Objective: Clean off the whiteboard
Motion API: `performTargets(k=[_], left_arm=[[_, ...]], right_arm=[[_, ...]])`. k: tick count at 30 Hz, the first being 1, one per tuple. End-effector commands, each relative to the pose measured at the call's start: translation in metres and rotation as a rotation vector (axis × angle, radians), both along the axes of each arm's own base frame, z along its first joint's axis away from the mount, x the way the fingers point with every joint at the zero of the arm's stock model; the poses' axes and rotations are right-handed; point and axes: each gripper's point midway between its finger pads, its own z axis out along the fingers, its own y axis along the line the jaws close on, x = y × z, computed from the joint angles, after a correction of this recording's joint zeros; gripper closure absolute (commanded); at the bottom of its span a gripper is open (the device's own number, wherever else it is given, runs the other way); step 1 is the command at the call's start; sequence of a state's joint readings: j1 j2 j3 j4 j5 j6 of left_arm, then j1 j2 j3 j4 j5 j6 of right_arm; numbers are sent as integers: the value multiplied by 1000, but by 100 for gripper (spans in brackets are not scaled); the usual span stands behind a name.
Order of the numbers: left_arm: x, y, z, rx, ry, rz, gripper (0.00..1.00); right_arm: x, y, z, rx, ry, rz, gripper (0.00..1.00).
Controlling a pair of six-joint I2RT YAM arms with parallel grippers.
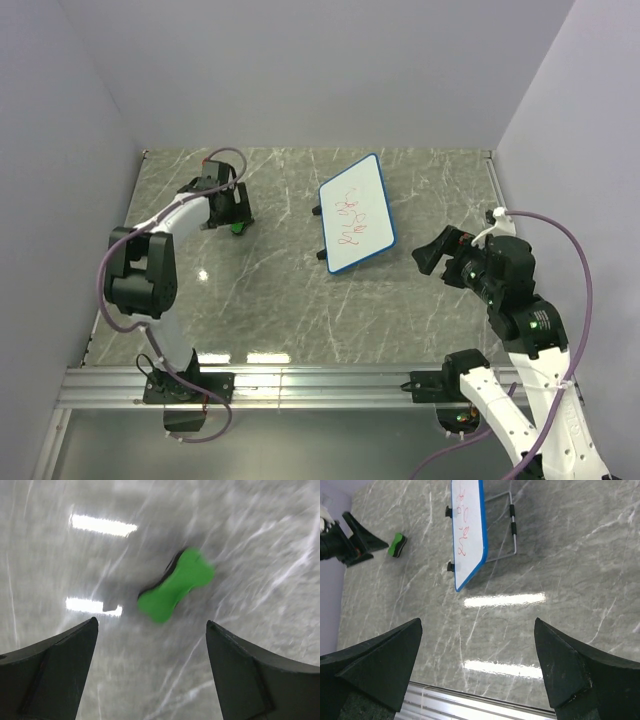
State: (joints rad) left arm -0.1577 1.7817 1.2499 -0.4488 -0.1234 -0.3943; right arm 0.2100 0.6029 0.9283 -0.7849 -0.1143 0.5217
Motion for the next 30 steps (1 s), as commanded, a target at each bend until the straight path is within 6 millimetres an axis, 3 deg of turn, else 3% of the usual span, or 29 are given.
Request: performTargets(k=[1, 2, 4, 5, 7, 9, 12, 13, 14, 17, 21, 26, 30], left_arm=[[47, -13, 24, 26, -126, -176, 7], [49, -17, 9, 29, -92, -224, 8], [60, -25, 8, 14, -92, -272, 9], [63, -26, -5, 12, -65, -286, 10], [72, -29, -4, -4, -59, -283, 12], [74, -35, -16, -30, -31, -296, 15], [70, -37, -14, -42, -33, -297, 16], [61, -35, -22, -40, -14, -295, 16], [60, -34, -15, -39, -36, -291, 16], [38, -35, -29, -68, -1, -285, 18], [25, -37, -36, -94, 26, -273, 22], [26, -35, -37, -89, 19, -252, 24], [44, -34, -35, -73, 13, -224, 28]], right_arm=[[3, 0, 16, -20, -24, 9, 0], [3, -2, 15, -26, -20, 0, 0], [6, -5, 14, -40, -8, -15, 0], [6, -5, 13, -43, -4, -17, 0], [9, -8, 10, -58, 14, -28, 0], [10, -10, 7, -72, 27, -38, 0], [13, -12, 4, -91, 45, -41, 0], [14, -14, 3, -97, 48, -50, 0], [15, -14, 2, -100, 51, -52, 0], [16, -14, -2, -101, 57, -53, 0], [16, -13, -9, -107, 69, -45, 0], [15, -11, -15, -110, 69, -24, 0], [15, -8, -18, -110, 67, -8, 0]])
